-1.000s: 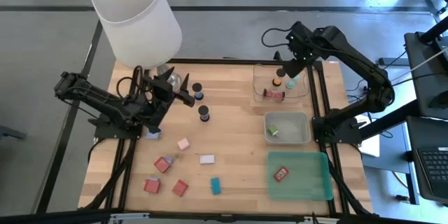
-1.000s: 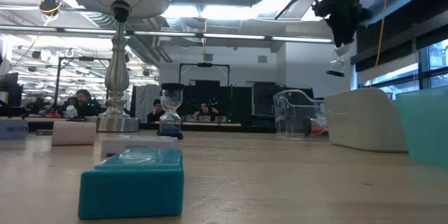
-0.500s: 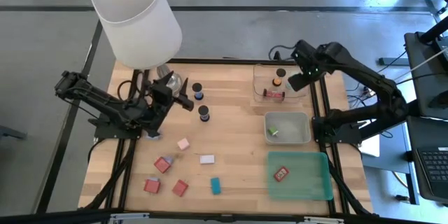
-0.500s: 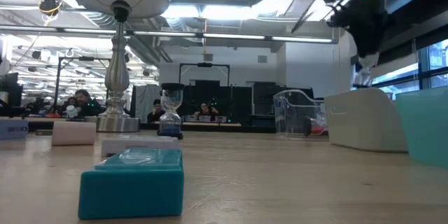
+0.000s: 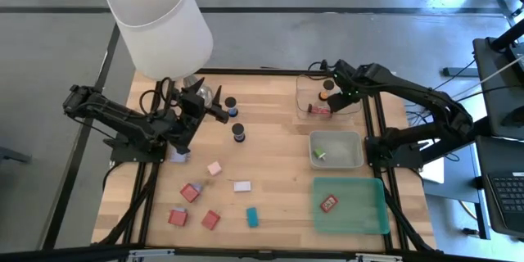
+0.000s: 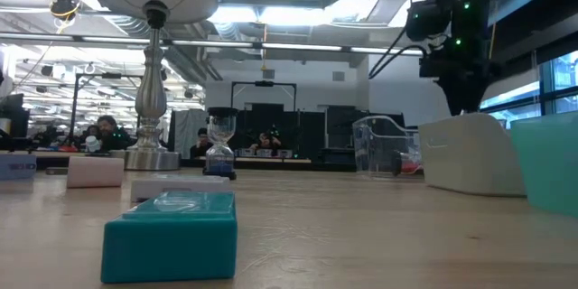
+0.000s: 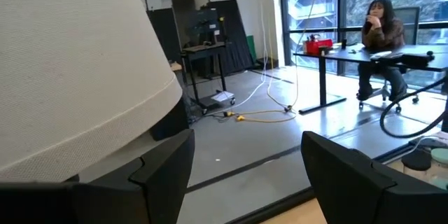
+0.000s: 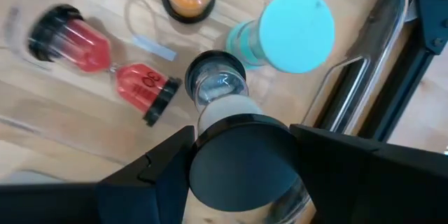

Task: Pick & Place Office items
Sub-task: Put the white hourglass into the transparent bin

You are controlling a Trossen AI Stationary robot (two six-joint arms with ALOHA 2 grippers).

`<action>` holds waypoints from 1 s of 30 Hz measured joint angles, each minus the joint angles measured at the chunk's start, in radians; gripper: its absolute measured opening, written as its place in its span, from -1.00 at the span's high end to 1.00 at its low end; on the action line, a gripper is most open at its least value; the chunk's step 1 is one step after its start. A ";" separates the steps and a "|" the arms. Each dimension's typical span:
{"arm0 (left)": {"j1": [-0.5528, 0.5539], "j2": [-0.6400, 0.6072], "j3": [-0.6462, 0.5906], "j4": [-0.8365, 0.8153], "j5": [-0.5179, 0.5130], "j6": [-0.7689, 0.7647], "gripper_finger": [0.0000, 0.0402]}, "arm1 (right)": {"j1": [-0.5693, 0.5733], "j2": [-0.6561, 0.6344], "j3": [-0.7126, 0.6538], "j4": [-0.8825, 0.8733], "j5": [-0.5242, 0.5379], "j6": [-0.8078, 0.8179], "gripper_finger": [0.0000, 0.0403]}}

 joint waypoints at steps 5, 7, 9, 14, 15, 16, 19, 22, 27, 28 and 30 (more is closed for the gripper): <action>0.000 0.000 0.000 0.000 0.001 0.000 -0.29 | -0.003 0.060 0.000 0.000 0.024 -0.015 -0.09; 0.000 0.000 0.000 0.000 0.001 0.000 -0.29 | -0.003 0.083 0.000 0.000 0.021 -0.015 -0.09; 0.000 0.000 0.000 0.000 0.001 0.000 -0.29 | -0.003 0.105 0.000 0.000 0.021 -0.017 -0.09; -0.014 0.000 0.000 0.000 0.001 0.000 -0.29 | -0.003 0.131 0.000 0.000 0.021 -0.026 -0.10; -0.017 0.000 0.000 0.000 0.001 0.000 -0.29 | -0.003 0.131 0.000 0.000 0.021 -0.026 -0.10; -0.019 0.000 0.000 0.000 0.001 0.000 -0.29 | -0.003 0.131 0.000 0.000 0.021 -0.026 -0.10; -0.020 0.000 0.000 0.000 0.001 0.001 -0.29 | -0.003 0.131 0.000 -0.002 0.013 -0.026 -0.10; -0.020 0.000 0.000 0.000 0.001 0.002 -0.29 | -0.003 0.131 0.000 -0.005 -0.038 -0.025 -0.10; -0.020 0.000 0.000 0.000 0.000 0.003 -0.29 | 0.007 0.131 0.000 -0.008 -0.039 -0.018 -0.10; -0.020 0.000 0.000 0.000 0.000 0.003 -0.29 | 0.007 0.131 0.000 -0.008 -0.024 -0.018 -0.10; -0.020 0.000 0.000 0.000 0.000 0.003 -0.29 | 0.007 0.131 0.000 -0.008 -0.002 -0.017 -0.10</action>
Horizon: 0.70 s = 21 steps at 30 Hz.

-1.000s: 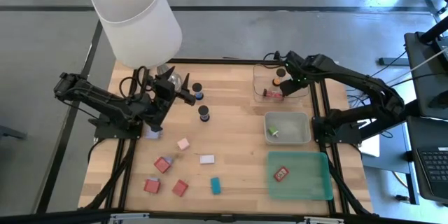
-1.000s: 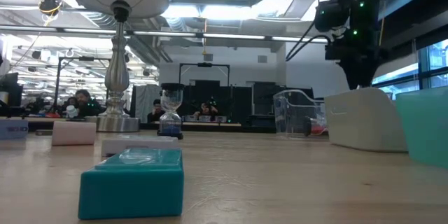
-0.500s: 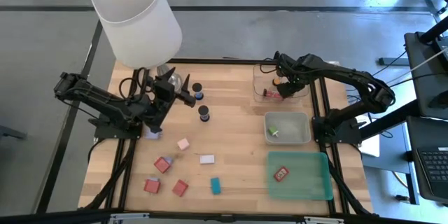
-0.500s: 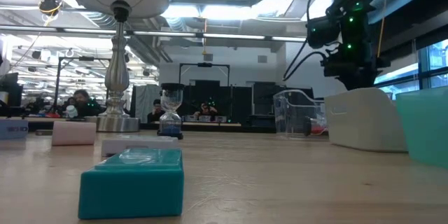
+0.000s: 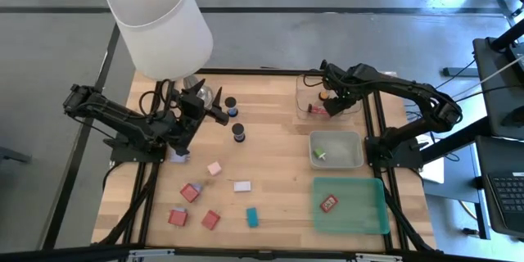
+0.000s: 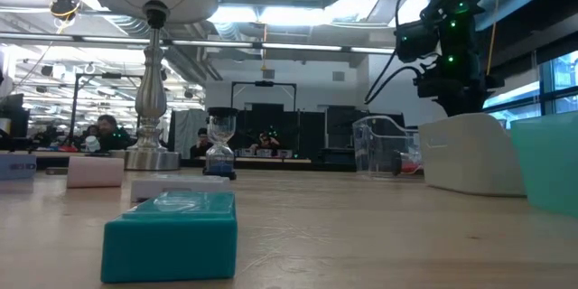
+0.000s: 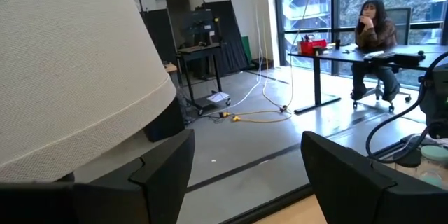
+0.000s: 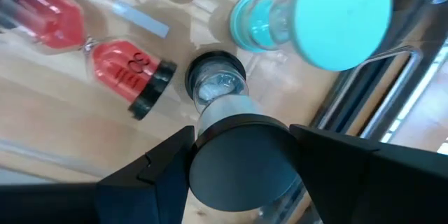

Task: Pick & Place Office items
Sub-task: Put the white hourglass into the transparent bin

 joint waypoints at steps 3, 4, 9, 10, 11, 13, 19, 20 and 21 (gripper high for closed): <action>0.000 0.000 0.000 0.000 -0.003 0.000 -0.29 | 0.000 0.000 0.000 0.000 -0.002 0.000 -0.10; 0.000 0.000 0.000 0.000 -0.003 0.000 -0.29 | 0.000 0.000 0.000 0.000 -0.004 0.000 -0.10; 0.000 0.000 0.000 0.000 -0.003 0.000 -0.29 | 0.000 0.000 0.000 0.000 -0.006 0.019 -0.12; 0.000 0.000 0.000 0.000 -0.003 0.000 -0.29 | 0.000 0.000 0.000 0.000 -0.006 0.026 -0.13; 0.000 0.000 0.000 0.000 -0.003 0.000 -0.29 | 0.000 0.000 0.000 0.000 -0.006 0.027 -0.14; 0.000 0.000 0.000 0.000 -0.003 0.000 -0.29 | 0.000 0.000 0.000 0.000 -0.006 0.029 -0.16; 0.000 0.000 0.000 0.000 -0.003 0.000 -0.29 | 0.000 0.000 0.000 0.000 -0.006 0.029 -0.17; 0.000 0.000 0.000 0.000 -0.003 0.000 -0.29 | 0.000 0.000 0.000 0.000 -0.006 0.029 -0.17; 0.000 0.000 0.000 0.000 -0.003 0.000 -0.29 | 0.000 0.000 0.000 0.001 -0.005 0.029 -0.17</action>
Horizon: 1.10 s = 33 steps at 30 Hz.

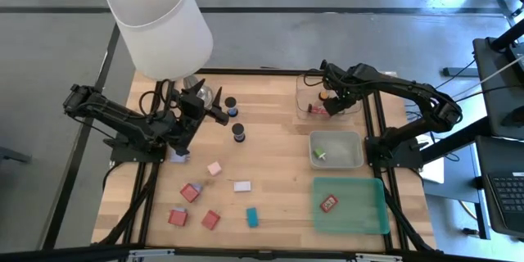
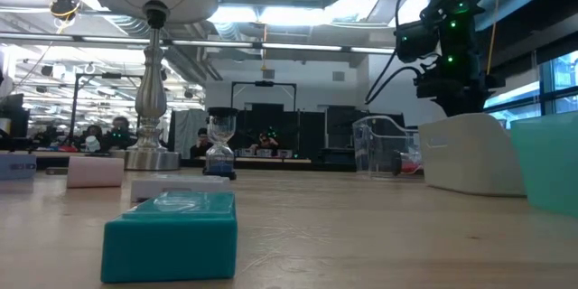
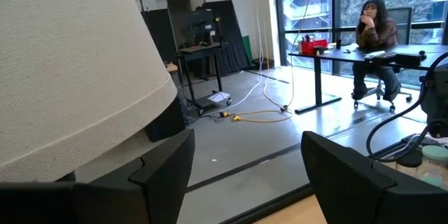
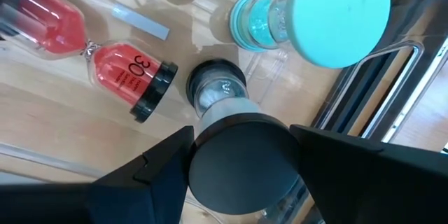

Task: Pick & Place Office items
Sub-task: Put the white hourglass into the transparent bin

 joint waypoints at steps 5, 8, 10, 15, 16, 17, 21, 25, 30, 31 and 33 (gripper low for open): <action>0.000 0.000 0.000 0.000 0.000 0.000 -0.29 | 0.000 0.000 0.000 0.006 0.000 0.000 -0.17; 0.000 0.000 0.000 0.000 0.000 0.000 -0.29 | 0.000 0.000 0.000 0.011 0.002 0.000 -0.18; 0.000 0.000 0.000 0.000 0.000 0.000 -0.29 | 0.000 0.000 0.000 0.011 0.003 0.000 -0.19; 0.000 0.000 0.000 0.000 0.000 0.000 -0.29 | 0.000 0.000 0.000 0.013 0.002 0.000 -0.31; 0.000 0.000 0.000 0.000 0.000 0.000 -0.29 | 0.000 0.000 0.000 0.013 0.003 0.000 -0.35; 0.000 0.000 0.000 0.000 0.000 0.000 -0.29 | 0.000 0.000 0.000 0.013 0.003 0.000 -0.39; 0.000 0.000 0.000 0.000 -0.007 0.000 -0.29 | 0.000 0.000 0.000 0.006 0.010 0.022 -0.53; 0.002 0.000 0.000 0.000 -0.061 -0.001 -0.29 | 0.000 0.000 0.001 -0.030 0.010 0.023 -0.57; 0.011 0.000 0.001 0.000 -0.061 -0.009 -0.29 | 0.000 -0.001 0.043 -0.112 0.010 0.023 -0.53; 0.010 0.000 0.001 -0.004 -0.061 -0.014 -0.29 | 0.000 -0.005 0.058 -0.125 0.010 0.023 -0.52; 0.010 0.000 0.001 -0.008 -0.060 -0.015 -0.29 | 0.001 -0.018 0.087 -0.135 0.010 0.022 -0.50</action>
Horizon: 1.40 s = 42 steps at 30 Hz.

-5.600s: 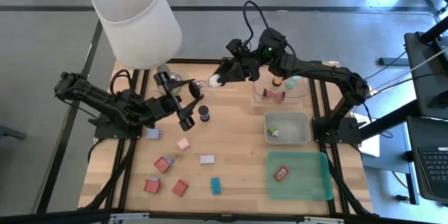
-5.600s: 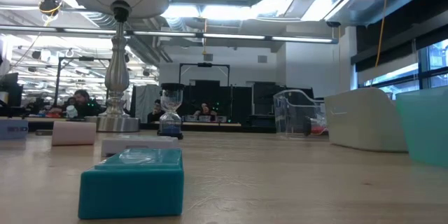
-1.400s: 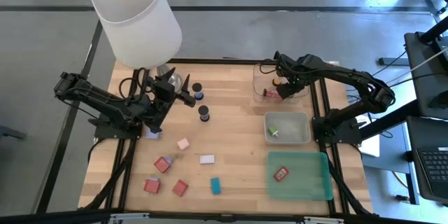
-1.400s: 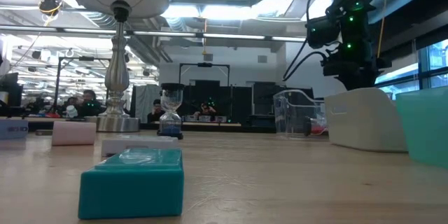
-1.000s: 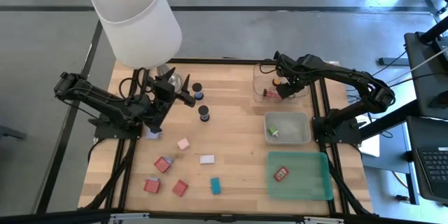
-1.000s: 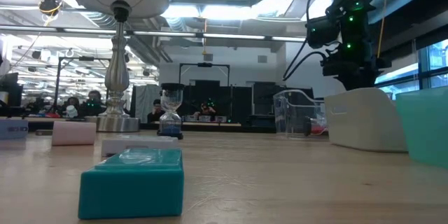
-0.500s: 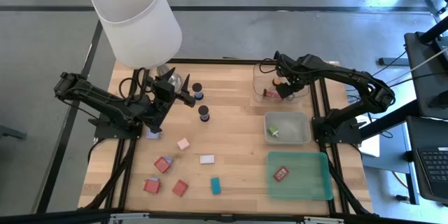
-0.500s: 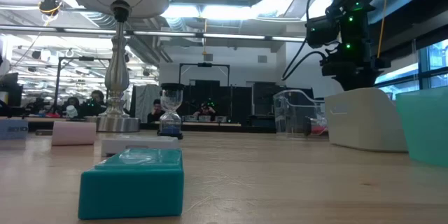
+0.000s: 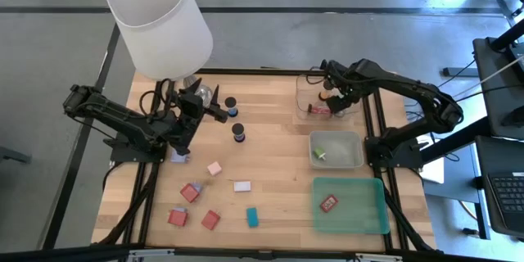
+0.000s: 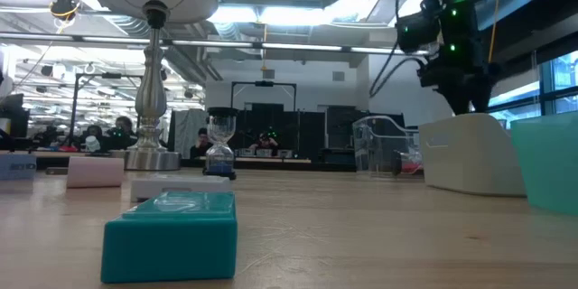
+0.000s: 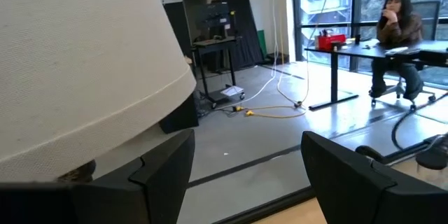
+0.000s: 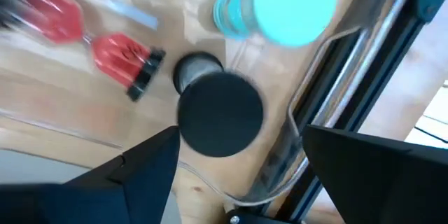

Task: Pick & Place Office items
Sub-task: Put the white hourglass into the transparent bin, then put the purple hourglass into the transparent bin

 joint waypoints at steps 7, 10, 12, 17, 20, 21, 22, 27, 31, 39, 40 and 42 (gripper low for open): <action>-0.005 0.000 0.000 0.000 -0.001 -0.003 -0.29 | 0.027 -0.067 0.134 -0.020 0.040 -0.007 -0.49; -0.005 0.000 0.000 0.000 -0.001 -0.003 -0.29 | 0.045 -0.084 0.200 -0.017 0.042 -0.007 -0.49; -0.010 0.000 0.000 0.001 -0.001 -0.010 -0.29 | 0.065 -0.090 0.241 -0.006 0.042 -0.006 -0.49; -0.036 0.000 0.000 0.001 0.000 -0.096 -0.29 | 0.139 -0.094 0.301 0.089 0.041 -0.041 -0.49; -0.053 0.000 0.000 0.001 0.027 -0.103 -0.29 | 0.190 -0.093 0.304 0.169 0.028 -0.066 -0.49; -0.059 0.000 0.000 0.000 0.045 -0.116 -0.29 | 0.202 -0.093 0.304 0.192 0.013 -0.078 -0.49; -0.064 0.000 0.000 -0.011 0.074 -0.134 -0.29 | 0.213 -0.093 0.304 0.215 0.000 -0.084 -0.49; -0.064 0.000 0.000 -0.217 0.276 -0.341 -0.29 | 0.246 -0.093 0.304 0.285 -0.016 -0.101 -0.49; -0.015 0.001 0.000 -0.471 0.460 -0.687 -0.29 | 0.257 -0.093 0.304 0.292 -0.018 -0.100 -0.49; 0.105 0.009 0.000 -0.805 0.832 -0.956 -0.29 | 0.282 -0.093 0.304 0.292 -0.020 -0.078 -0.49; 0.113 0.016 0.000 -0.834 0.863 -0.956 -0.29 | 0.285 -0.093 0.304 0.292 -0.020 -0.078 -0.49; 0.124 0.034 0.000 -0.900 0.912 -0.946 -0.29 | 0.293 -0.092 0.304 0.292 -0.020 -0.078 -0.49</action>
